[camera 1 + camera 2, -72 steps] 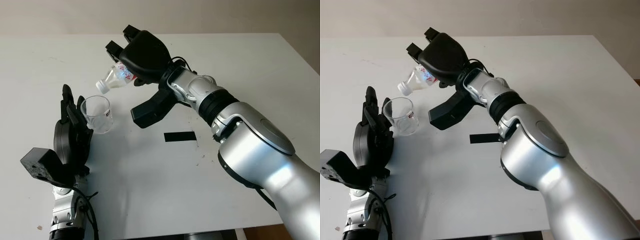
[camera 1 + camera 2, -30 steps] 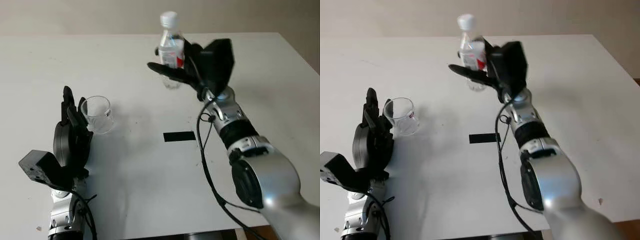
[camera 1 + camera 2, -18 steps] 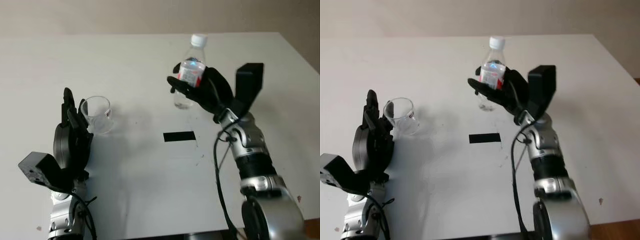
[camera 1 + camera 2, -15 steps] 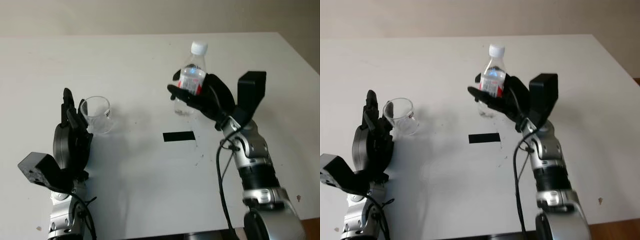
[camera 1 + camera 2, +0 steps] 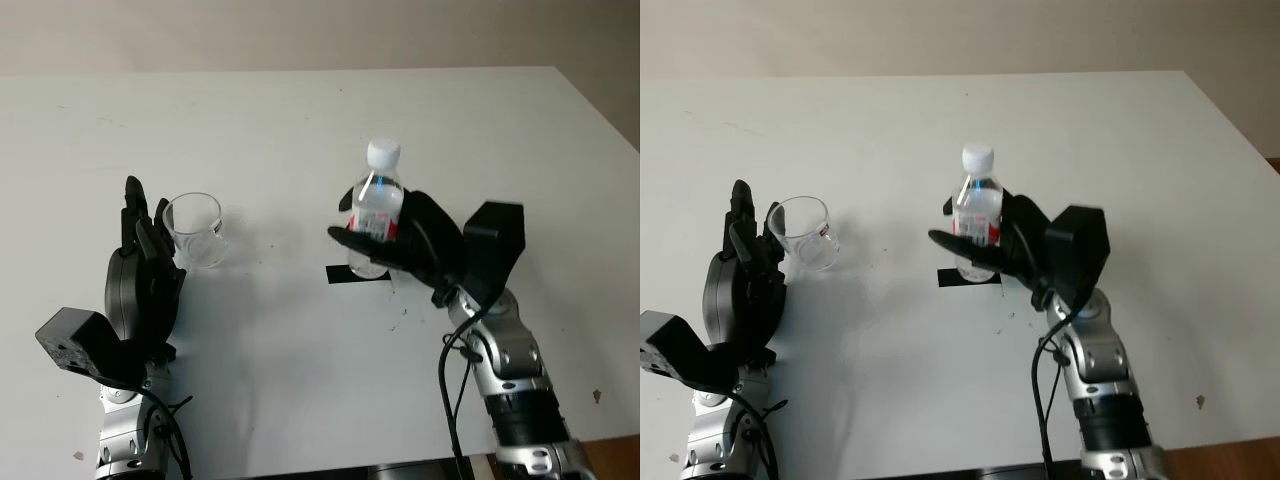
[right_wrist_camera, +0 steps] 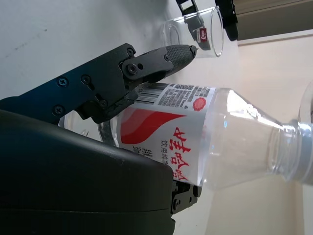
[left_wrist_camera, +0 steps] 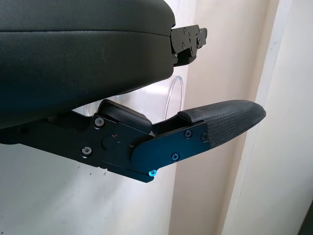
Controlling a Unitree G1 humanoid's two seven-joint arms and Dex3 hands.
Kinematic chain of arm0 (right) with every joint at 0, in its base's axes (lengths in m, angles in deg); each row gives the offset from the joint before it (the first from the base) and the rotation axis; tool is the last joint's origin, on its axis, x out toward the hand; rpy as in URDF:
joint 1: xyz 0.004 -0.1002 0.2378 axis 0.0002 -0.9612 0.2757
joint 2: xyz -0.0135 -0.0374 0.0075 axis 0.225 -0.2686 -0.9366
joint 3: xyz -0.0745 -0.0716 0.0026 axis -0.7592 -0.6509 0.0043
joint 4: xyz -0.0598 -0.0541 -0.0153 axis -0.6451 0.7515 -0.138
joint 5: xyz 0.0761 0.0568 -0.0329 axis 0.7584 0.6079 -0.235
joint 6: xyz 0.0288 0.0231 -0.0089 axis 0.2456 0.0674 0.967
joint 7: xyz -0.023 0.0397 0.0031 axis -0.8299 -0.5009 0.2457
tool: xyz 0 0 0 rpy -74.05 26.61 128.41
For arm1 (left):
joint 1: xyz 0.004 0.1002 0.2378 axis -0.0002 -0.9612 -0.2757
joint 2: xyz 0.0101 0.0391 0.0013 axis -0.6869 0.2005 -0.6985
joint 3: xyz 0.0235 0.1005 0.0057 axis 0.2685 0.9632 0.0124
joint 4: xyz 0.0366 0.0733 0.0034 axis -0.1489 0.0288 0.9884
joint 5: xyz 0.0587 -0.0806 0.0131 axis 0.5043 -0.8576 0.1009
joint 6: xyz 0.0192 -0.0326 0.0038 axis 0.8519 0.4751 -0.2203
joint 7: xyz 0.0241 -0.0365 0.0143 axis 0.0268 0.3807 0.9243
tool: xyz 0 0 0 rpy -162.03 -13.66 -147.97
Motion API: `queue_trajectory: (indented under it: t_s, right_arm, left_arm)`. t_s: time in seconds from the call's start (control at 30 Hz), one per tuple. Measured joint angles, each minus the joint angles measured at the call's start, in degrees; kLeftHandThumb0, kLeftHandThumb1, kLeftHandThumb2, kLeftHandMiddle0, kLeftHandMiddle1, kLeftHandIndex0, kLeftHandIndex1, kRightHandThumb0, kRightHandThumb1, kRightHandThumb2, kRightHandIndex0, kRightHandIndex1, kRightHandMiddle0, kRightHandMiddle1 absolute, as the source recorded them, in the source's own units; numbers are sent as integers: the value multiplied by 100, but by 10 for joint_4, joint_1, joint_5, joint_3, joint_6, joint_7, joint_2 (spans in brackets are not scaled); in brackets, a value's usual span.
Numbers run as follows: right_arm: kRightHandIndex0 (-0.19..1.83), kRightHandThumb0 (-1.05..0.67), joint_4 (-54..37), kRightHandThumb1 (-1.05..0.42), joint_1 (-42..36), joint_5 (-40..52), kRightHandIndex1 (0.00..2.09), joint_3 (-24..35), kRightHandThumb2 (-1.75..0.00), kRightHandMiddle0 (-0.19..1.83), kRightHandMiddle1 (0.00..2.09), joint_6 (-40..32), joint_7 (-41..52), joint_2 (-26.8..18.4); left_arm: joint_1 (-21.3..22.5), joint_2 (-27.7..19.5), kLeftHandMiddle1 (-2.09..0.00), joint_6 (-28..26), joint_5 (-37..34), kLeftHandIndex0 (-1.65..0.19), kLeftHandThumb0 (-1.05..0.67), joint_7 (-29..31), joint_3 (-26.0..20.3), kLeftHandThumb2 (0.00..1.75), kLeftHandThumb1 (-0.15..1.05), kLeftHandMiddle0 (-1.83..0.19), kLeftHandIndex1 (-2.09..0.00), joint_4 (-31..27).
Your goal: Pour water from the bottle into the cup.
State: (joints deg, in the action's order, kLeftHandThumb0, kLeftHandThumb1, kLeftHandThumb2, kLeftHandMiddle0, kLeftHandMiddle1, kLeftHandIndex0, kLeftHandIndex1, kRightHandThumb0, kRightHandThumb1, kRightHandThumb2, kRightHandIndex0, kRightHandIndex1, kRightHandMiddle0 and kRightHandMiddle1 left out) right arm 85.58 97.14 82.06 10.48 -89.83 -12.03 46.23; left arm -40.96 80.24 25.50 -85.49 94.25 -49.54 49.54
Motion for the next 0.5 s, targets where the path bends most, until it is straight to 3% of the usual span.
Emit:
queue_trajectory:
  t_s: [0.5]
  right_arm:
    - [98, -28, 100, -105, 38, -8, 209, 12, -36, -13, 209, 36, -37, 20]
  left_arm:
    - [-5, -9, -31, -2, -4, 12, -87, 6, -3, 74, 105, 19, 0, 0]
